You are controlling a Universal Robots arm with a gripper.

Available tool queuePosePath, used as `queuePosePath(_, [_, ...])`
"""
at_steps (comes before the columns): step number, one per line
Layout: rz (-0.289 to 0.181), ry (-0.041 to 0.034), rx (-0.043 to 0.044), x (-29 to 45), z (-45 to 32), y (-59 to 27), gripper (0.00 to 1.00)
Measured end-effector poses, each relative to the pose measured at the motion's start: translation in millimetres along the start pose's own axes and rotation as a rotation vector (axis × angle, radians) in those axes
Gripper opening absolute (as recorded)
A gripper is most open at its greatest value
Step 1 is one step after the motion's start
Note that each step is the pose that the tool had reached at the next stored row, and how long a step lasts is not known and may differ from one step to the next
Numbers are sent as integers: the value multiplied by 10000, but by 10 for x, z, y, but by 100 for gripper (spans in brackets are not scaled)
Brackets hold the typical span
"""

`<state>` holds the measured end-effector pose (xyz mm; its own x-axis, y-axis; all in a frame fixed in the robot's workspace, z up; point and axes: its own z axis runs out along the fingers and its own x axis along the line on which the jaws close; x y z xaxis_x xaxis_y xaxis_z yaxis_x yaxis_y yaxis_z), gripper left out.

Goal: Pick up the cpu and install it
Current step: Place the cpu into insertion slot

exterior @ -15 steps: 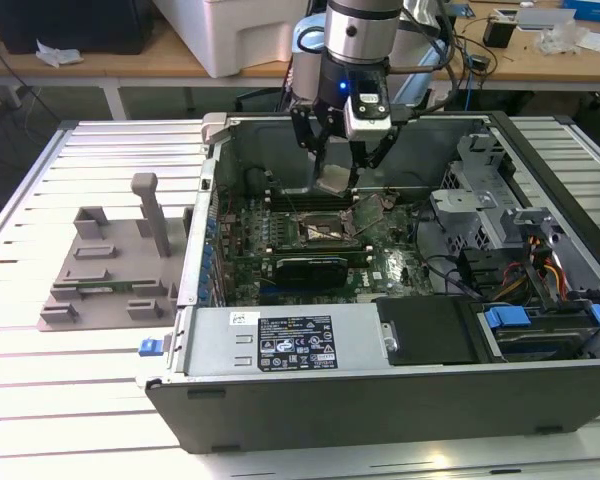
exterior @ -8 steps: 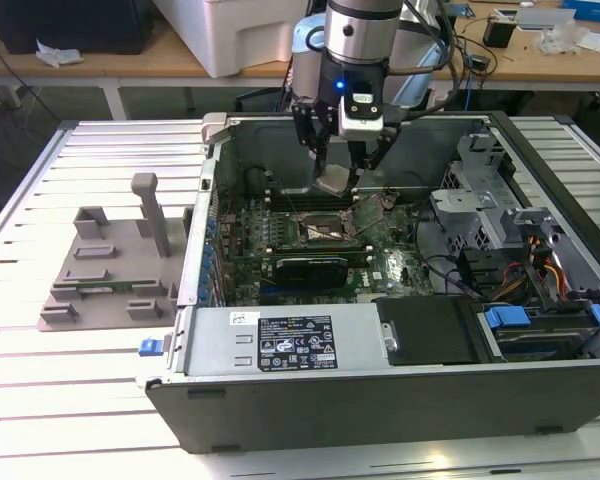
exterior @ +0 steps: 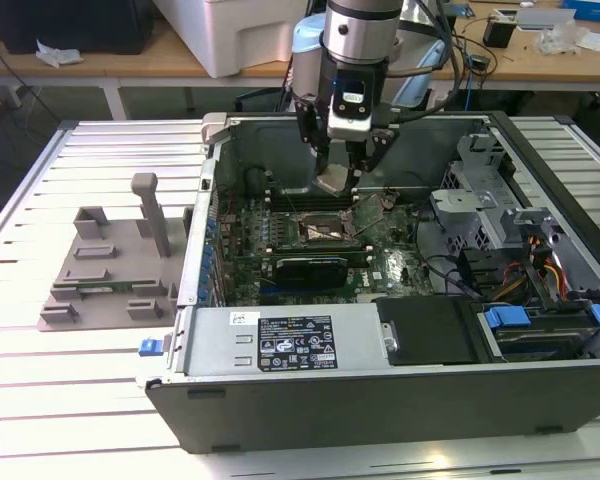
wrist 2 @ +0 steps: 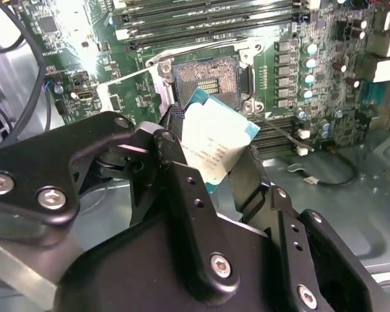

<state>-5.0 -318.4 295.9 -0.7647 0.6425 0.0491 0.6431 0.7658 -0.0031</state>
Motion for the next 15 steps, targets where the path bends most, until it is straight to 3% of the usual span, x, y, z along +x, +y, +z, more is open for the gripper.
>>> queuePosePath(7, [1148,0,-53,0,1,0,53])
queuePosePath(15, [2156,-3,-94,0,0,0,53])
